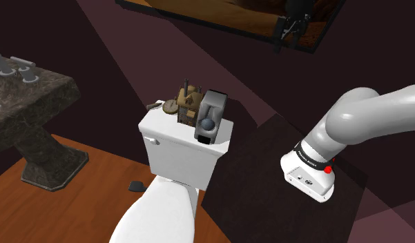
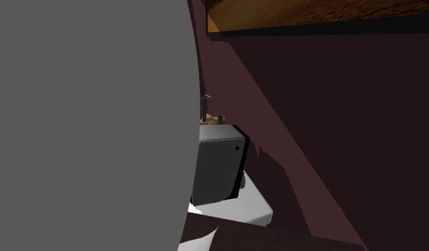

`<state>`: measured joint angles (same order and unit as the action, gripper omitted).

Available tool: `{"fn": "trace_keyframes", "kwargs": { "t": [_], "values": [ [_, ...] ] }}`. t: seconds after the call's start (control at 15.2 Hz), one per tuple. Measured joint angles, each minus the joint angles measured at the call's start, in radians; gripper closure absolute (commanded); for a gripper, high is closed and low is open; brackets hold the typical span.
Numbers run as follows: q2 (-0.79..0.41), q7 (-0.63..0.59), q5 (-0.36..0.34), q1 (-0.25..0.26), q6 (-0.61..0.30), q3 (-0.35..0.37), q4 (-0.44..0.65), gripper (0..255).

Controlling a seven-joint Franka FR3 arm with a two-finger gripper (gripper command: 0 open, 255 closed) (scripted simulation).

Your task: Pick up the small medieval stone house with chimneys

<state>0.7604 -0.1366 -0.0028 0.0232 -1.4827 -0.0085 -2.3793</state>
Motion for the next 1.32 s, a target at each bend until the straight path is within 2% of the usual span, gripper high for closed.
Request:
{"fn": "trace_keyframes", "kwargs": {
  "t": [0.2, 0.86, 1.32],
  "values": [
    [-0.028, -0.016, 0.009, 0.003, -0.036, 0.012, -0.005, 0],
    [-0.304, -0.137, 0.046, 0.023, -0.341, 0.102, 0.009, 0],
    [-0.567, -0.229, 0.027, 0.028, -0.511, 0.154, 0.129, 0]
  ]
}}
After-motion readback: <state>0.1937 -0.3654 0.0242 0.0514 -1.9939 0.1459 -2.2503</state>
